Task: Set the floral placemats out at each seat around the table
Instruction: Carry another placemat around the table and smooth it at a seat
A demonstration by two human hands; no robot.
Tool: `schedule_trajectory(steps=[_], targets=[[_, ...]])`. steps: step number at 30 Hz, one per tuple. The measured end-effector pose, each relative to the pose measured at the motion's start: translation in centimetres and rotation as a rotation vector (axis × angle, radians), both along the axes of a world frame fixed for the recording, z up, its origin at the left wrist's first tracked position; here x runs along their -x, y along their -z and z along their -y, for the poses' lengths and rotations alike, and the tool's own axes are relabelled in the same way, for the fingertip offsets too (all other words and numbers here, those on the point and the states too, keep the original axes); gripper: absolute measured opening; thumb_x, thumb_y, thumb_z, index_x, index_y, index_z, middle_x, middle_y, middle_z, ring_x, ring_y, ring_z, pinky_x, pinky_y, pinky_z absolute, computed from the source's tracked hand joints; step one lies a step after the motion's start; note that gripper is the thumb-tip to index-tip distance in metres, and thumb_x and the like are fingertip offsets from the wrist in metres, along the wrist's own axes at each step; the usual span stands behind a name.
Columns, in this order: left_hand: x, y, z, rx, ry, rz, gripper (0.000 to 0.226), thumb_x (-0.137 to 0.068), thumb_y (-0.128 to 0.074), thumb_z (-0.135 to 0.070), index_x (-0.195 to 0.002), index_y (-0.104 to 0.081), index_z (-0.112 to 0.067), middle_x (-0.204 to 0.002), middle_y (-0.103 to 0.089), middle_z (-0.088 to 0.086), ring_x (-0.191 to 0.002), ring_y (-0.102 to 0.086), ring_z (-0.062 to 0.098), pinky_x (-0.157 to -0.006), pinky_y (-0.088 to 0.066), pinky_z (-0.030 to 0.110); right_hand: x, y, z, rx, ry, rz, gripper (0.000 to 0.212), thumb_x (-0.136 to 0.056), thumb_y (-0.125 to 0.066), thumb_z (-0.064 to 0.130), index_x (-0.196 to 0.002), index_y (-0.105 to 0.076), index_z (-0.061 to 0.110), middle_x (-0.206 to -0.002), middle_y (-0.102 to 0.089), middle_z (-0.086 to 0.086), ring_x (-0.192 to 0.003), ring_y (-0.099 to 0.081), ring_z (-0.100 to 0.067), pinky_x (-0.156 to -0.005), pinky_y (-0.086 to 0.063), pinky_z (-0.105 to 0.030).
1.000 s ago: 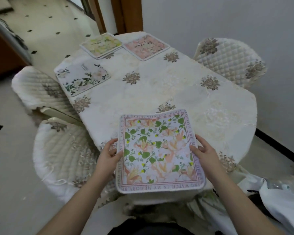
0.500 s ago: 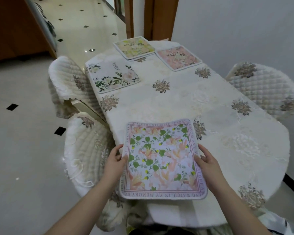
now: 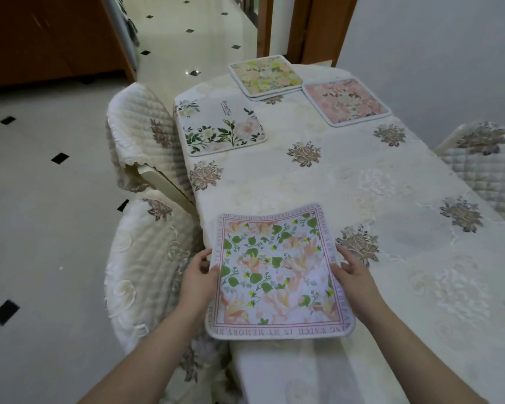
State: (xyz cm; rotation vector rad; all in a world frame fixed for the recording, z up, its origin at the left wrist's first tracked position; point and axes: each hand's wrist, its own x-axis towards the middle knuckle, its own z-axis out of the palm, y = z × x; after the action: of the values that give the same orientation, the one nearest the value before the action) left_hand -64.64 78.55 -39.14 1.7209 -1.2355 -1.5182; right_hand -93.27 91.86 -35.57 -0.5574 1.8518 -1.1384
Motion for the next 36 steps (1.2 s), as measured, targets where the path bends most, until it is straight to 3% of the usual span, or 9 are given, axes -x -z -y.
schedule_trajectory(steps=[4, 8, 13, 19, 22, 25, 30, 34, 36], targets=[[2.0, 0.9, 1.2, 0.023, -0.113, -0.023, 0.038, -0.093, -0.063, -0.008, -0.127, -0.057, -0.021, -0.106, -0.071, 0.004, -0.088, -0.073, 0.021, -0.075, -0.061, 0.043, 3.1, 1.5, 3.9, 0.023, -0.065, -0.012, 0.046, -0.099, -0.054, 0.010, -0.137, -0.052, 0.036, -0.105, -0.075, -0.001, -0.090, -0.074, -0.019, -0.081, -0.058, -0.041], [3.7, 1.5, 2.2, 0.024, -0.128, 0.016, 0.035, -0.093, -0.061, -0.003, -0.124, -0.057, -0.020, -0.104, -0.070, 0.005, -0.087, -0.071, 0.020, -0.074, -0.060, 0.039, 5.6, 2.4, 6.9, 0.018, -0.126, -0.140, 0.043, -0.095, -0.057, 0.014, -0.126, -0.058, 0.044, -0.094, -0.072, 0.010, -0.075, -0.070, -0.001, -0.063, -0.050, -0.024], [5.0, 1.8, 3.0, 0.018, -0.110, 0.102, 0.033, -0.092, -0.064, -0.004, -0.121, -0.059, -0.019, -0.103, -0.069, 0.004, -0.089, -0.068, 0.017, -0.082, -0.058, 0.039, 7.7, 3.9, 9.3, -0.007, -0.133, -0.153, 0.044, -0.091, -0.060, 0.009, -0.121, -0.059, 0.040, -0.082, -0.072, 0.005, -0.061, -0.069, -0.004, -0.053, -0.048, -0.016], [4.7, 2.4, 2.9, 0.019, -0.080, 0.179, 0.033, -0.090, -0.068, -0.005, -0.121, -0.060, -0.014, -0.103, -0.070, 0.004, -0.091, -0.069, 0.020, -0.085, -0.058, 0.044, 8.0, 6.0, 10.1, -0.084, -0.179, -0.232, 0.042, -0.092, -0.057, 0.012, -0.128, -0.059, 0.031, -0.096, -0.073, 0.002, -0.079, -0.071, -0.020, -0.073, -0.057, -0.041], [4.8, 2.5, 3.0, 0.055, -0.064, 0.241, 0.034, -0.091, -0.068, -0.007, -0.123, -0.060, -0.014, -0.102, -0.068, 0.001, -0.087, -0.067, 0.015, -0.082, -0.057, 0.039, 7.8, 6.2, 10.7, -0.079, -0.228, -0.368, 0.041, -0.094, -0.054, 0.012, -0.132, -0.058, 0.028, -0.099, -0.068, 0.002, -0.077, -0.065, -0.012, -0.060, -0.048, -0.028], [4.6, 2.7, 2.8, 0.065, -0.068, 0.265, 0.034, -0.090, -0.069, -0.007, -0.123, -0.062, -0.012, -0.099, -0.068, 0.000, -0.086, -0.067, 0.015, -0.082, -0.057, 0.039, 7.9, 6.7, 11.0, -0.076, -0.305, -0.469, 0.042, -0.096, -0.052, 0.009, -0.137, -0.056, 0.020, -0.102, -0.064, -0.010, -0.079, -0.063, -0.025, -0.057, -0.044, -0.028], [4.6, 3.2, 2.5, 0.079, -0.083, 0.276, 0.041, -0.092, -0.067, -0.007, -0.131, -0.060, -0.012, -0.094, -0.069, -0.005, -0.083, -0.066, 0.010, -0.074, -0.053, 0.025, 8.1, 7.1, 10.6, -0.118, -0.368, -0.670, 0.043, -0.095, -0.056, 0.013, -0.138, -0.056, 0.021, -0.099, -0.056, -0.014, -0.087, -0.056, -0.030, -0.073, -0.049, -0.038], [5.8, 3.4, 2.0, 0.097, -0.236, 0.256, 0.061, -0.092, -0.062, -0.009, -0.149, -0.041, -0.016, -0.112, -0.064, -0.007, -0.084, -0.060, -0.002, -0.066, -0.040, 0.010, 7.8, 7.6, 10.5, -0.196, -0.393, -0.889, 0.047, -0.094, -0.058, 0.016, -0.141, -0.052, 0.014, -0.115, -0.059, -0.020, -0.104, -0.052, -0.039, -0.088, -0.041, -0.043], [6.7, 3.3, 2.2, 0.147, -0.263, 0.227, 0.064, -0.093, -0.061, -0.010, -0.151, -0.037, -0.018, -0.119, -0.061, -0.006, -0.095, -0.063, 0.007, -0.070, -0.042, 0.013, 7.5, 7.7, 10.6, -0.215, -0.381, -0.925, 0.049, -0.092, -0.060, 0.017, -0.140, -0.052, 0.011, -0.122, -0.058, -0.021, -0.108, -0.051, -0.041, -0.093, -0.039, -0.045]])
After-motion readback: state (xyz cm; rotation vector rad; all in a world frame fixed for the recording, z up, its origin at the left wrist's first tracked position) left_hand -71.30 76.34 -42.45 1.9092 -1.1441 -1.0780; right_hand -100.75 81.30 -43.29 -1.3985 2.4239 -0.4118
